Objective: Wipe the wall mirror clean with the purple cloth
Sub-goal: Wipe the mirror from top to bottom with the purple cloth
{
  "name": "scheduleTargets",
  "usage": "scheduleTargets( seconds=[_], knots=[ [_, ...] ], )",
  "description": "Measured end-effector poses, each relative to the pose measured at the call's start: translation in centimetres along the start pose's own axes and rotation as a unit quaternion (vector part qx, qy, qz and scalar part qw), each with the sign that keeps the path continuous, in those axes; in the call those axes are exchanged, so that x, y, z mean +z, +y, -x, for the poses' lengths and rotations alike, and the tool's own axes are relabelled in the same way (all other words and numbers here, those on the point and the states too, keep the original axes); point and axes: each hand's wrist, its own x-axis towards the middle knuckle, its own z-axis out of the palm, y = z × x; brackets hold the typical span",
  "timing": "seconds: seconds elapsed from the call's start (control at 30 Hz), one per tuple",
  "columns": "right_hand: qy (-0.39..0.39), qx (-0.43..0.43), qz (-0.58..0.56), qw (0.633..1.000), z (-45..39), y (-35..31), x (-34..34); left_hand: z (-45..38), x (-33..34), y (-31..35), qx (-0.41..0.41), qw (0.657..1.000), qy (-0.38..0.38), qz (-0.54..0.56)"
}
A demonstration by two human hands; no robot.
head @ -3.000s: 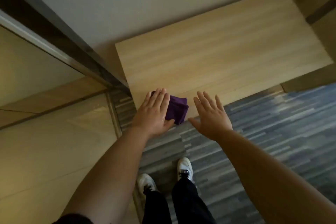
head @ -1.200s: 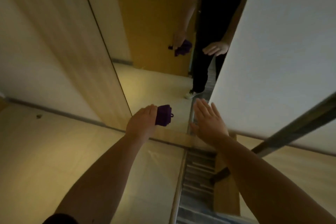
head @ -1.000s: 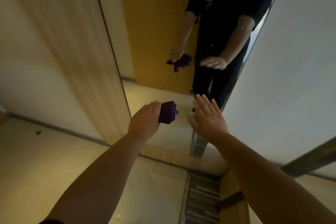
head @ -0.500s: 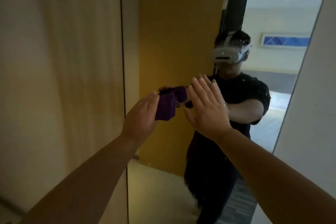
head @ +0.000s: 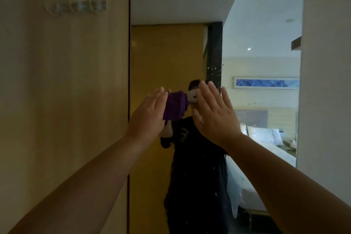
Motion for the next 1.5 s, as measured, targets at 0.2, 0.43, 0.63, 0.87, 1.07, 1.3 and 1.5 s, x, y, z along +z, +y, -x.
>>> scheduleTargets(
  seconds=[0.2,0.43,0.63,0.87,1.07,1.3,1.5],
  knots=[
    [-0.057,0.019,0.070,0.996,-1.7,-0.5,0.5,-1.8,-0.6,-3.2,0.001,1.000,0.019,0.001],
    [-0.107,0.061,0.081,0.989,-1.4,1.1,2.5,-2.9,0.5,-4.8,0.013,0.999,0.039,-0.005],
    [-0.077,0.061,0.081,0.992,-0.7,1.6,4.1,-7.8,-1.6,-5.9,0.044,0.994,0.071,-0.067],
    [-0.050,0.053,0.063,0.995,-0.7,1.9,4.4,-16.8,-6.2,-6.0,0.088,0.961,0.153,-0.212],
    [-0.016,0.045,0.060,0.997,-0.7,2.1,4.7,-16.9,-1.8,-4.8,0.083,0.977,0.102,-0.167],
    [0.011,0.047,0.063,0.997,-0.5,2.1,5.0,-11.8,2.8,-5.6,0.070,0.985,0.074,-0.139],
    [-0.015,0.054,0.065,0.996,-0.4,2.0,4.6,-7.4,5.2,-5.0,0.093,0.986,0.079,-0.117]
  ],
)
